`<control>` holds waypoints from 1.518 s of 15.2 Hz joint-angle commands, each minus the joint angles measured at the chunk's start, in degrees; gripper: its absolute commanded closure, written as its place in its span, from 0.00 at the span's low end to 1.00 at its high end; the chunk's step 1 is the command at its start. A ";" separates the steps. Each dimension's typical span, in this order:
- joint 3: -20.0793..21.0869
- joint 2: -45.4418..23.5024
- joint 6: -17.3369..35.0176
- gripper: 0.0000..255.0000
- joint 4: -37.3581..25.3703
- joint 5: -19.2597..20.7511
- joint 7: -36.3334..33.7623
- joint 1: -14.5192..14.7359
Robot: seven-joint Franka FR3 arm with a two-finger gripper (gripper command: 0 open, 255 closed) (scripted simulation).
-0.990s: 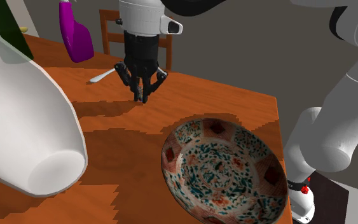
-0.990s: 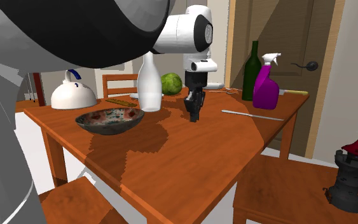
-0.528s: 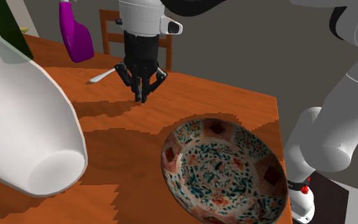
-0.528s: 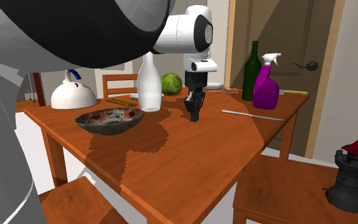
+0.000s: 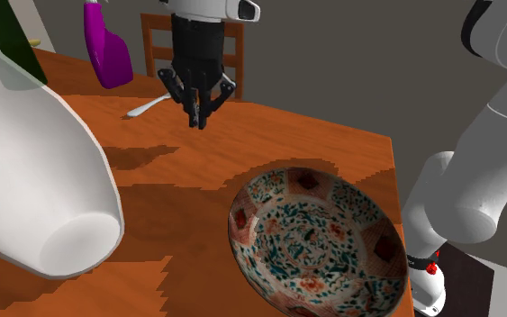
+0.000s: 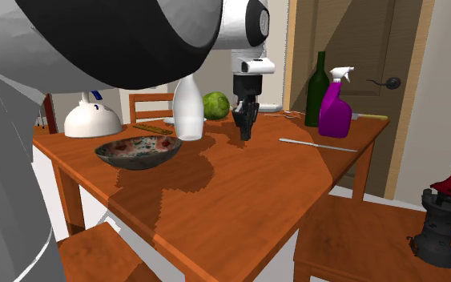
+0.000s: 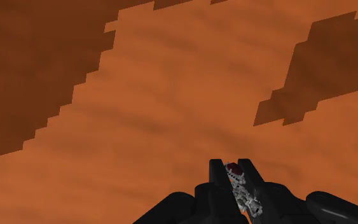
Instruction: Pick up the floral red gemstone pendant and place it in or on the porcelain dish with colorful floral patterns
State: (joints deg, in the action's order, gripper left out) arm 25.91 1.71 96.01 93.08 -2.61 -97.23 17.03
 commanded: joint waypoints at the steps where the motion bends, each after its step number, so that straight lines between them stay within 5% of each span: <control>1: 0.04 -0.29 -1.54 1.00 -1.77 0.13 -0.13 0.03; 16: 1.02 -5.91 -14.26 1.00 -19.58 2.82 -2.20 1.21; 23: 2.36 6.76 -11.71 1.00 -5.93 -2.89 -5.79 2.61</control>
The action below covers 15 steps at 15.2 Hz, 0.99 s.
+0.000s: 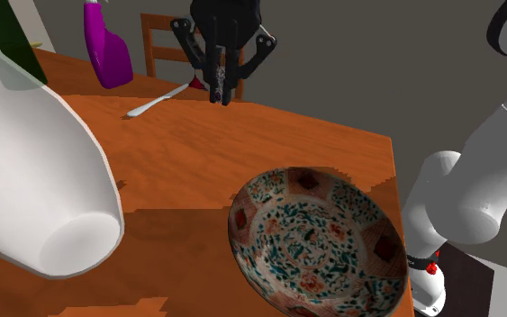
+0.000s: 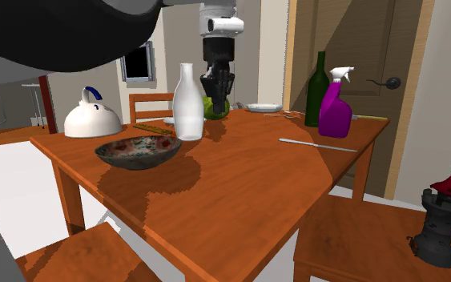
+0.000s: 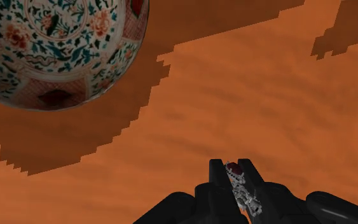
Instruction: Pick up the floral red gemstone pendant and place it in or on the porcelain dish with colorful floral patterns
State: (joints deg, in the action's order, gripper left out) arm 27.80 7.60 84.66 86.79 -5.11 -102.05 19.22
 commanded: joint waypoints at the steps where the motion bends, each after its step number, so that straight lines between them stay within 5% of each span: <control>1: 0.72 2.42 -0.24 1.00 1.81 -1.11 -1.58 0.78; 15: 5.97 18.38 -0.51 1.00 14.30 -9.72 -12.24 6.86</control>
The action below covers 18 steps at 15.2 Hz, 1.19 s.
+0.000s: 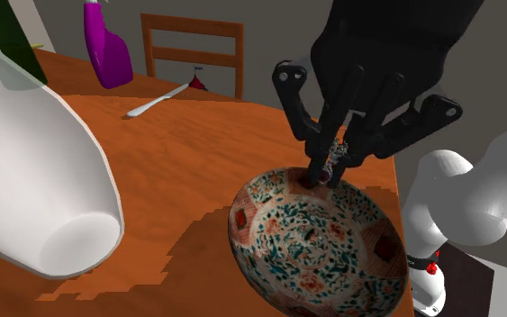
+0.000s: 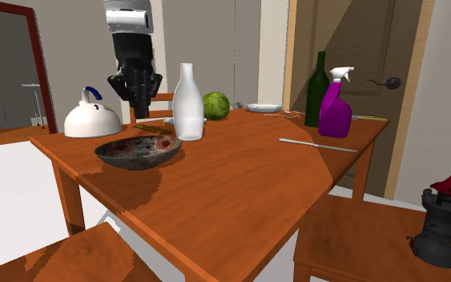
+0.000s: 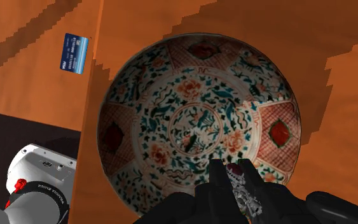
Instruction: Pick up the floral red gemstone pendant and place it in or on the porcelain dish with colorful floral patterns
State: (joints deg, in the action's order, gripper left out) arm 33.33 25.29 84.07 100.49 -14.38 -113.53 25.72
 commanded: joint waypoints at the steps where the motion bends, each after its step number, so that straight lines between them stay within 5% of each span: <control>1: 0.41 1.09 0.82 1.00 1.71 -0.64 -0.59 0.47; 11: 0.64 4.27 8.21 1.00 12.11 -2.25 0.79 1.50; 18: 0.64 4.27 8.21 1.00 12.11 -2.25 0.79 1.50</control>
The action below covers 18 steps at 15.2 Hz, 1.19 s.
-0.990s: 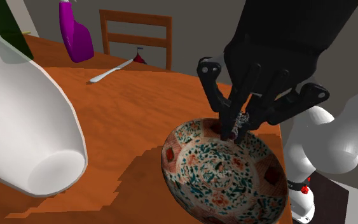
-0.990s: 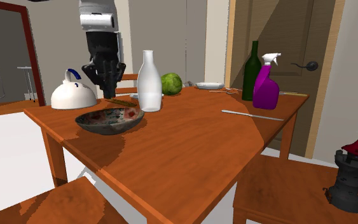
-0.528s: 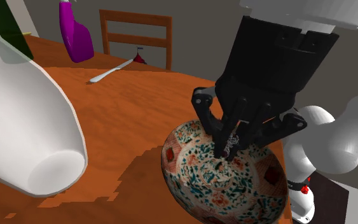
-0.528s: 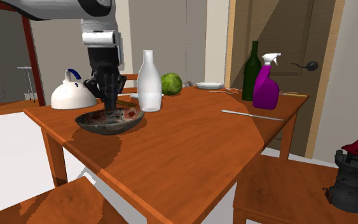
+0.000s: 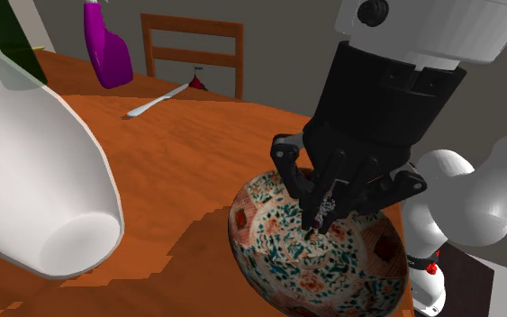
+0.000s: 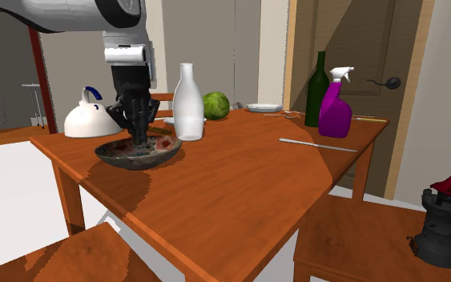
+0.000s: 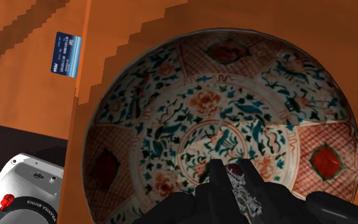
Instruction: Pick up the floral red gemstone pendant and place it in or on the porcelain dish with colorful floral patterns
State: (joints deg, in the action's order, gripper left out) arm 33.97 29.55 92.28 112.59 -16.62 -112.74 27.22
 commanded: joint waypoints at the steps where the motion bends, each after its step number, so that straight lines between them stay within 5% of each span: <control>1: 0.00 0.00 0.00 1.00 0.00 0.00 0.00 0.00; 2: 0.00 0.00 0.00 0.00 0.00 0.00 0.00 0.00; 7: 0.00 0.00 0.00 0.00 0.00 0.00 0.00 0.00; 11: -0.69 -2.11 -7.00 0.00 -8.96 1.23 -0.98 -0.73; 18: -0.69 -2.12 -7.00 0.00 -8.96 1.23 -0.98 -0.72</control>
State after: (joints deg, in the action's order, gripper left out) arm 33.27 27.45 85.29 103.66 -15.39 -113.71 26.50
